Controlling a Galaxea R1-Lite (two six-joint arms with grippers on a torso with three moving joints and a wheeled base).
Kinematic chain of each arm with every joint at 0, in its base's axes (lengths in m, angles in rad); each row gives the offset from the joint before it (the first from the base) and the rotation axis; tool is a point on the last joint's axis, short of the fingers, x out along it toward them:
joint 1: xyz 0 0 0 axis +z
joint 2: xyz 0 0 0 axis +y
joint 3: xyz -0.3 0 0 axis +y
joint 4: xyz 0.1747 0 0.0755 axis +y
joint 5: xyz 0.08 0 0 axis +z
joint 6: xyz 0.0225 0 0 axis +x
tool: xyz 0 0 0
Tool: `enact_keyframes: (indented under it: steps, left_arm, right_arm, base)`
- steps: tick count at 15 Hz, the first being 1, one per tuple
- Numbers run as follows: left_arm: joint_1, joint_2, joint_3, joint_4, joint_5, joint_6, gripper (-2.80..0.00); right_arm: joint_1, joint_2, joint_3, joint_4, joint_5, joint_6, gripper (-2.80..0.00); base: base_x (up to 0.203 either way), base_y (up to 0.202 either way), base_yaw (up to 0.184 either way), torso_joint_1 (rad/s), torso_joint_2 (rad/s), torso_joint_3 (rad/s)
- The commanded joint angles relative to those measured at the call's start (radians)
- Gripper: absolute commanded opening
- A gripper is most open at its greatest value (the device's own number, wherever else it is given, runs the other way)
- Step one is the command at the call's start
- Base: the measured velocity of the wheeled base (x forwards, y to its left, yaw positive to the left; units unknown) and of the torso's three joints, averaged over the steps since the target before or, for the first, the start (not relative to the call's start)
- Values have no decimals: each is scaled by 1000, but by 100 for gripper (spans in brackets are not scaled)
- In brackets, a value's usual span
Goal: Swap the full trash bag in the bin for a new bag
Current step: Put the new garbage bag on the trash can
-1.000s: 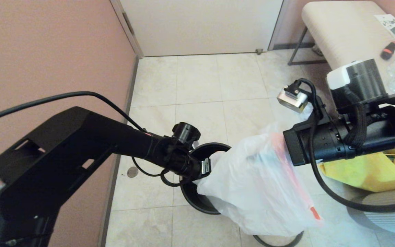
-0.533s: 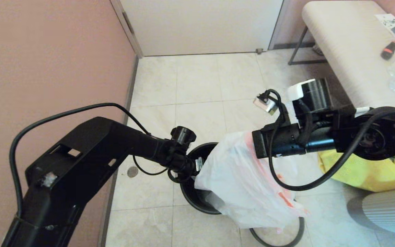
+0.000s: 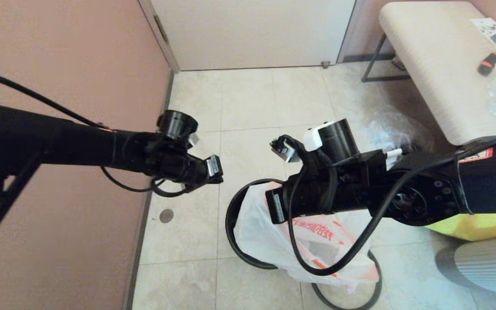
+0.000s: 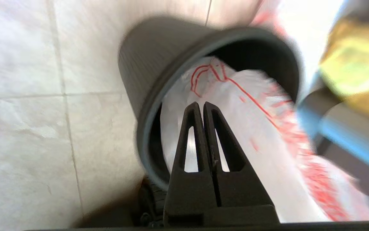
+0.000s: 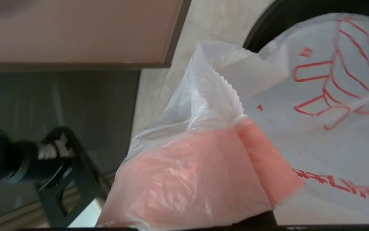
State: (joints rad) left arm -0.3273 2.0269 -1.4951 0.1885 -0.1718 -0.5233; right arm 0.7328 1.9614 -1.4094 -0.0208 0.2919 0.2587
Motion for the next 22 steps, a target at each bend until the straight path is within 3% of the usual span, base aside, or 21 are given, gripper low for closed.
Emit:
enact_keyframes:
  steps: [1, 2, 7, 11, 13, 17, 18, 19, 22]
  left_arm:
    - [63, -151, 30, 4, -26, -2, -280]
    - [85, -177, 8, 27, -38, 1, -280]
    - [159, -215, -218, 425, -73, 71, -280]
    - [188, -218, -420, 773, -86, 146, -280]
    - [206, -233, -439, 818, -161, 164, -280]
    - [198, -228, -439, 816, -169, 174, -280]
    - [196, -223, -439, 817, -169, 173, -280]
    - [194, -213, -439, 818, -169, 172, -280]
    - [182, -219, -438, 821, -170, 171, -280]
  right_arm:
    - [26, 65, -85, 19, -26, -3, -280]
    - [39, 91, -143, 48, -37, -6, -280]
    - [100, 313, -506, 250, -162, -66, -280]
    - [143, 386, -557, 314, -292, -211, -280]
    - [153, 400, -557, 304, -308, -284, -280]
    - [155, 371, -543, 289, -310, -293, -280]
    - [154, 349, -524, 294, -310, -295, -46]
    - [154, 312, -491, 298, -310, -298, 0]
    - [176, 205, -369, 336, -342, -309, 0]
  base:
    - [0, 0, 0, 0, 0, 0]
    - [0, 0, 0, 0, 0, 0]
    - [0, 0, 0, 0, 0, 0]
    - [0, 0, 0, 0, 0, 0]
    - [0, 0, 0, 0, 0, 0]
    - [0, 0, 0, 0, 0, 0]
    - [0, 0, 0, 0, 0, 0]
    - [0, 0, 0, 0, 0, 0]
    - [0, 0, 0, 0, 0, 0]
